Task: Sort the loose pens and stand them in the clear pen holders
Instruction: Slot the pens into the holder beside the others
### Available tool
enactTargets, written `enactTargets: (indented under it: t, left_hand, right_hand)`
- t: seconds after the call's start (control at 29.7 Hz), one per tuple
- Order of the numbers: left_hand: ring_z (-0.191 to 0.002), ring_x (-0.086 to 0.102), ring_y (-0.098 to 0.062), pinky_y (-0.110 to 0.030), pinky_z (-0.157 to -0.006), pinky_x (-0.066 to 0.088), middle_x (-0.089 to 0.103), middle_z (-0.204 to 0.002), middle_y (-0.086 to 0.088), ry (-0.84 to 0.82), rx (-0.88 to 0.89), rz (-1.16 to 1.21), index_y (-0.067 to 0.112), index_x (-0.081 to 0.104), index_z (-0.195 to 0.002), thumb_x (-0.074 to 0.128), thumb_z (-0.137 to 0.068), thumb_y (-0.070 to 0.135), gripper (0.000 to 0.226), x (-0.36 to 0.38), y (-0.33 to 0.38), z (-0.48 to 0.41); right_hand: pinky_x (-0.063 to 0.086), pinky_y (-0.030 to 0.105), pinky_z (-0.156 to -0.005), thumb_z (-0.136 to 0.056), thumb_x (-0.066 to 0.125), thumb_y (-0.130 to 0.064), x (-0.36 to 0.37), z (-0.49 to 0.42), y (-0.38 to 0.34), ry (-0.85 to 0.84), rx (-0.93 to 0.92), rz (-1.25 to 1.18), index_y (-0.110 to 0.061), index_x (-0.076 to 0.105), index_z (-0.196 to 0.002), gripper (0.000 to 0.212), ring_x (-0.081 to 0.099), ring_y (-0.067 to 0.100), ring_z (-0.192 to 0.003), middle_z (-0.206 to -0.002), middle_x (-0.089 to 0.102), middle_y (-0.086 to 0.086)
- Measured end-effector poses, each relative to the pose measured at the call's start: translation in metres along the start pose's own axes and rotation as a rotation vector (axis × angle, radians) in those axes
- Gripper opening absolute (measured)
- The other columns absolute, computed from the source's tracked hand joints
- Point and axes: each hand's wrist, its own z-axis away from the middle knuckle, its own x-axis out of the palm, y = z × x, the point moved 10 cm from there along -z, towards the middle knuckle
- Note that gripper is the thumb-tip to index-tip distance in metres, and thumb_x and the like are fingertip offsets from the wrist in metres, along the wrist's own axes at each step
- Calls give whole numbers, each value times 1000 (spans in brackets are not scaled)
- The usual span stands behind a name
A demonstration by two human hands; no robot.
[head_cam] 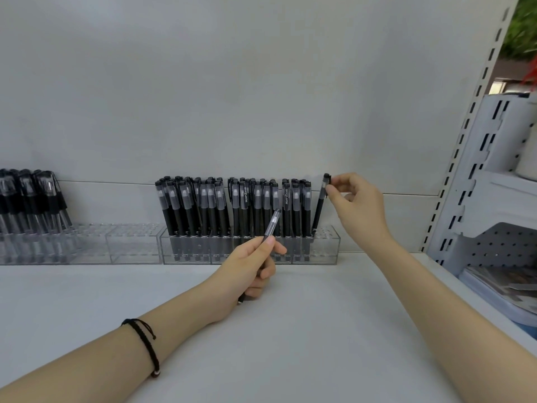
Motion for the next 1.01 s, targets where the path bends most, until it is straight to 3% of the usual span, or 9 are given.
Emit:
enactTargets:
  t: [0.2,0.37,0.54,0.64,0.77,0.87,1.01]
  left_hand:
    - [-43,22,-7,-18,-40,19,38,-52,7,6,-29,1,17,57,-101,39,-101,43,32,1,-2,1]
    - [-41,22,-7,-17,-39,19,39,-52,5,6,-36,14,16,57,-102,38,-101,44,34,1,-2,0]
    - [-42,22,-7,-18,-39,19,40,-52,5,2,-42,13,16,58,-102,38,-101,44,34,2,-3,1]
    - [-42,21,-8,-18,-40,18,40,-52,4,11,-55,25,16,57,-101,37,-101,43,34,0,-4,-1]
    - [-40,21,-8,-16,-40,17,40,-52,2,8,-87,70,16,54,-93,35,-103,39,32,1,-5,-2]
    - [-42,22,-9,-18,-40,18,41,-53,3,8,-77,62,16,53,-91,34,-103,37,31,1,-5,-1]
    - [-45,21,-10,-19,-42,17,40,-55,2,7,-19,49,16,52,-92,35,-104,36,29,2,1,2]
  right_hand:
    - [45,28,-71,-91,64,-17,8,3,-9,-38,-47,54,-26,62,-90,9,58,17,-70,-81,62,-15]
    - [47,31,-69,-92,63,-20,6,1,1,12,22,1,-25,62,-88,6,57,15,-70,-80,62,-15]
    - [48,31,-69,-90,66,-20,6,-1,19,-1,126,-13,-22,63,-86,6,52,9,-59,-82,65,-1]
    - [51,32,-64,-88,67,-22,10,0,17,-50,119,41,-24,63,-80,10,54,12,-54,-77,64,-4]
    - [46,30,-66,-87,66,-31,9,9,8,-33,74,190,-24,65,-80,10,53,8,-66,-76,63,-12]
    - [43,28,-65,-88,66,-35,8,18,-8,1,40,107,-19,65,-75,20,51,8,-65,-71,63,-9]
    - [44,26,-59,-86,69,-37,37,37,-35,-221,12,-40,-17,70,-69,26,51,4,-55,-62,65,-2]
